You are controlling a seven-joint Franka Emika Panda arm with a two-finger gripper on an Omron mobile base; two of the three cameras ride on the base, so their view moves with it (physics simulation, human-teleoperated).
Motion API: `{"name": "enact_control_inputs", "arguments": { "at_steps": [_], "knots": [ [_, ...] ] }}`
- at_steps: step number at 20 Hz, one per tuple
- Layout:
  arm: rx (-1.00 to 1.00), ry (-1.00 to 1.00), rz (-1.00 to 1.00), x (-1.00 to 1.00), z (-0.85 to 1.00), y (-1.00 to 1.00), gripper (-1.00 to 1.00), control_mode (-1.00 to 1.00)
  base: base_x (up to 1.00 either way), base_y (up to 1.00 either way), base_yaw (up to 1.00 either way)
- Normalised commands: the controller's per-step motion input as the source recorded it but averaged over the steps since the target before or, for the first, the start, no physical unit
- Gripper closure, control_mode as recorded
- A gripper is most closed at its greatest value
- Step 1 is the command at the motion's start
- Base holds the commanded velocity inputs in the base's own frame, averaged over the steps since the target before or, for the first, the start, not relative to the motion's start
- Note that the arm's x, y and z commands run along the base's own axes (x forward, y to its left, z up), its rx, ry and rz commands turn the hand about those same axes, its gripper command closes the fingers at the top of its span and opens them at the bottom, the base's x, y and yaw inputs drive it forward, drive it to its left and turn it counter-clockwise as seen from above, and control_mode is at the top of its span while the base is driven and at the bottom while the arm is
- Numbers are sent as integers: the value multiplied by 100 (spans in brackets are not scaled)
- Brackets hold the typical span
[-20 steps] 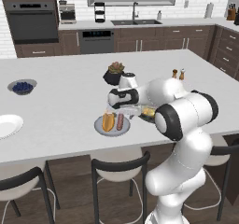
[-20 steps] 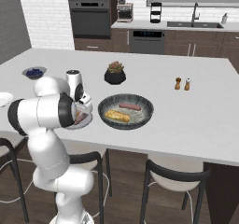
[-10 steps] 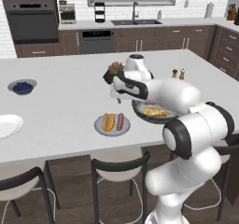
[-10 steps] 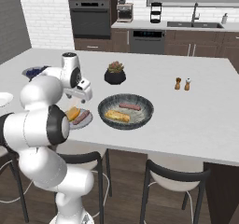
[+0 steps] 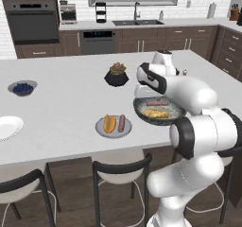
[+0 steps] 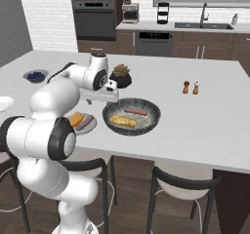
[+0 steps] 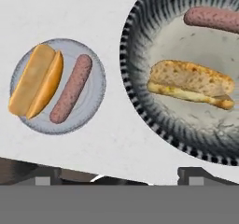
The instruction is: Place one bun and one sausage from the bowl on each plate.
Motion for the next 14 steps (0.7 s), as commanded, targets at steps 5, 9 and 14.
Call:
{"name": "enact_control_inputs", "arguments": {
  "at_steps": [5, 9, 14],
  "knots": [
    [0, 0, 55, 0, -7, -69, -100, -100, 0, 0, 0],
    [0, 0, 51, 0, -26, -48, -100, -100, 0, 0, 0],
    [-2, -5, 40, 0, -35, -24, -100, -100, 0, 0, 0]
  ]
}}
